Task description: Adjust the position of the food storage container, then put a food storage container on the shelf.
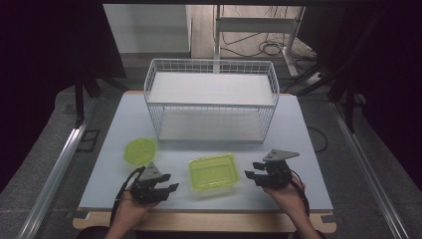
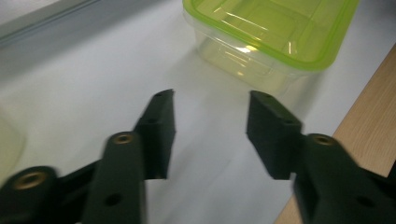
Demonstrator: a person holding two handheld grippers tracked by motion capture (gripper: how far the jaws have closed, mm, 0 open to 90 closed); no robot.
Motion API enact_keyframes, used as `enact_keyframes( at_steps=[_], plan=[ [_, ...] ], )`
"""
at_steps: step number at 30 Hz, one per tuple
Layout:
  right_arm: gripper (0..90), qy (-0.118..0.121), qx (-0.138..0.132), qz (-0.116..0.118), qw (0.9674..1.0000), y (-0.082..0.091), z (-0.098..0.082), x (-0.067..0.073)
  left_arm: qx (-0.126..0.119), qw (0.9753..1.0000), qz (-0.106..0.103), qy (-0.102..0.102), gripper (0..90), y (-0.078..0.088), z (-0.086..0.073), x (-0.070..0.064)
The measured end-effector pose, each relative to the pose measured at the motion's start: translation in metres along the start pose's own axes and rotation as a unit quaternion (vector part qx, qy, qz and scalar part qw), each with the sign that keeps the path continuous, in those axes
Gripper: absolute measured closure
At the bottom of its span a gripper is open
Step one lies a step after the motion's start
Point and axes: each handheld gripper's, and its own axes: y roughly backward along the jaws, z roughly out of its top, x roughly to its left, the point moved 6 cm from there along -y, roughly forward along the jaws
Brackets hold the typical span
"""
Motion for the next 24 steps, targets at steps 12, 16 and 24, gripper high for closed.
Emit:
enact_keyframes(
  at_steps=[12,16,24],
  plan=[
    [12.6,0.018,-0.021,0.0,0.9996,0.004,-0.006,0.019,-0.012,0.9995,0.024,-0.015,1.8,0.017,-0.014,-0.014],
    [9.7,0.023,-0.01,0.009,0.9996,0.004,-0.013,0.024,-0.01,0.9992,0.031,-0.024,0.9,0.017,-0.028,-0.015],
    [3.6,0.007,-0.001,0.006,1.0,0.0,-0.015,0.023,-0.023,0.9981,0.041,-0.039,0.1,0.014,-0.028,-0.013]
  ],
)
